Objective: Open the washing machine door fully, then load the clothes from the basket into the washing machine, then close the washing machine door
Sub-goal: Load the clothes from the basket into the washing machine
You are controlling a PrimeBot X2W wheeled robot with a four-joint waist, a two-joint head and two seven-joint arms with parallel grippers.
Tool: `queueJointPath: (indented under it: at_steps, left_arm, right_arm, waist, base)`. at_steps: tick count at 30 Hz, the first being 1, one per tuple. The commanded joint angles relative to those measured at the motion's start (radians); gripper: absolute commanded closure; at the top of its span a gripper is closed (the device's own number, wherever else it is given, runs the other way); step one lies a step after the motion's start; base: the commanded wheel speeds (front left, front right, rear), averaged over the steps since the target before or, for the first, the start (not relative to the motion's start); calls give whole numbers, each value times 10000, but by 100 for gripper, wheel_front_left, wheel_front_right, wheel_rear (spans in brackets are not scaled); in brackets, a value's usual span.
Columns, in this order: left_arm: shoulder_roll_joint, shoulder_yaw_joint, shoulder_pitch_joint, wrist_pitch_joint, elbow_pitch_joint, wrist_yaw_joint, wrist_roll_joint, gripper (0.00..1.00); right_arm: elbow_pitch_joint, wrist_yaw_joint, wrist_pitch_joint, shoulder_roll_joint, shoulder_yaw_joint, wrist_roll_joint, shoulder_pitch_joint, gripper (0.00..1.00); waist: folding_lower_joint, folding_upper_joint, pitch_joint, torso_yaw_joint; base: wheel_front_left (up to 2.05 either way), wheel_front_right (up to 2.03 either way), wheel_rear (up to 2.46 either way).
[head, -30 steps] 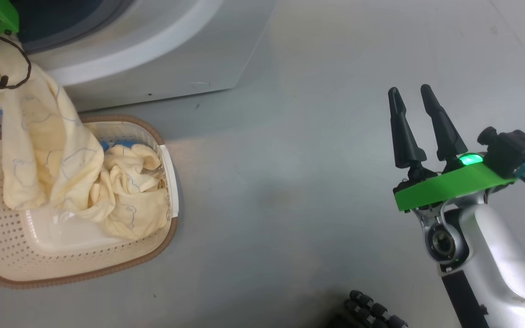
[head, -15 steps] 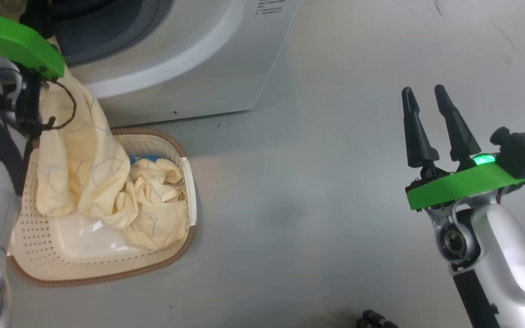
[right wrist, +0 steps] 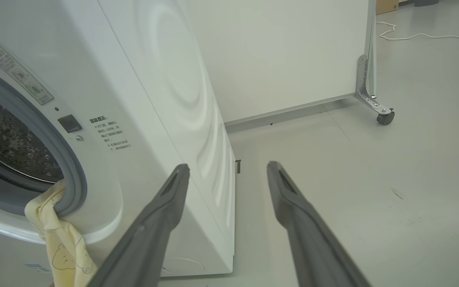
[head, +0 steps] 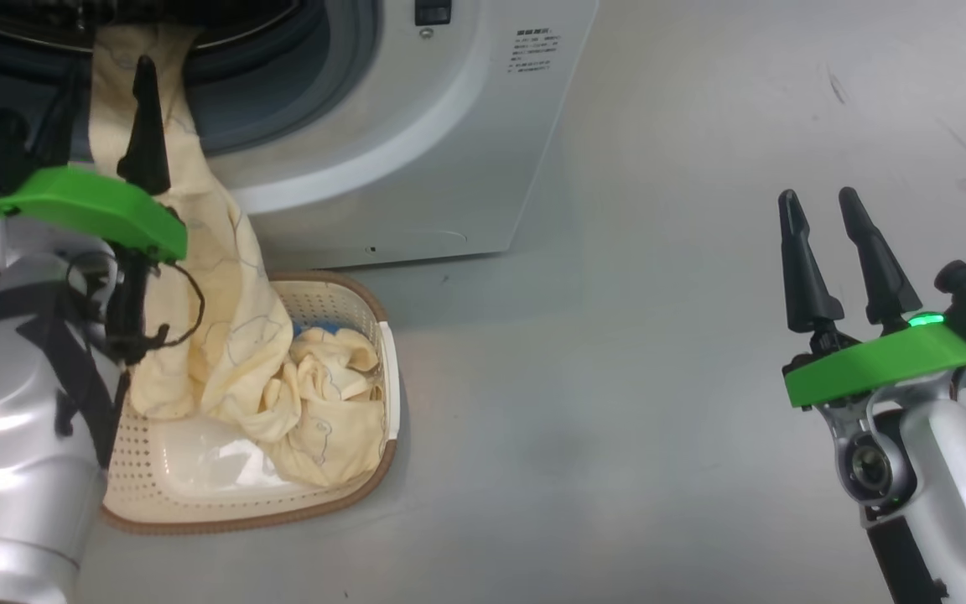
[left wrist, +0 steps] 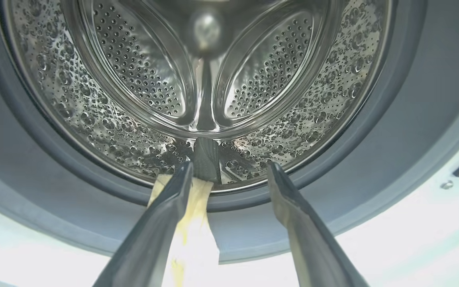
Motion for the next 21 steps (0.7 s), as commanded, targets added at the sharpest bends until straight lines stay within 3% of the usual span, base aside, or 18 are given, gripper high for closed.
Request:
queueJointPath:
  at_steps: [1, 10, 21]
  left_arm:
    - [349, 355, -38, -67, -371, 2, 143, 0]
    - [12, 1120, 1547, -68, -1239, 2, 555, 0]
    - [-18, 1704, 3422, -68, -2594, 2, 956, 0]
  right_arm:
    - [-252, 4, -65, -221, 64, 40, 114, 0]
    - [-159, 4, -65, -526, -286, 92, 680, 0]
    - [-78, 4, -65, -824, -558, 172, 1399, 0]
  waist:
    - [0, -1, -205, 154]
    - [0, -1, -999, 686]
    - [0, -1, -1879, 1147]
  base:
    - [0, 0, 0]
    - [0, 0, 0]
    - [0, 0, 0]
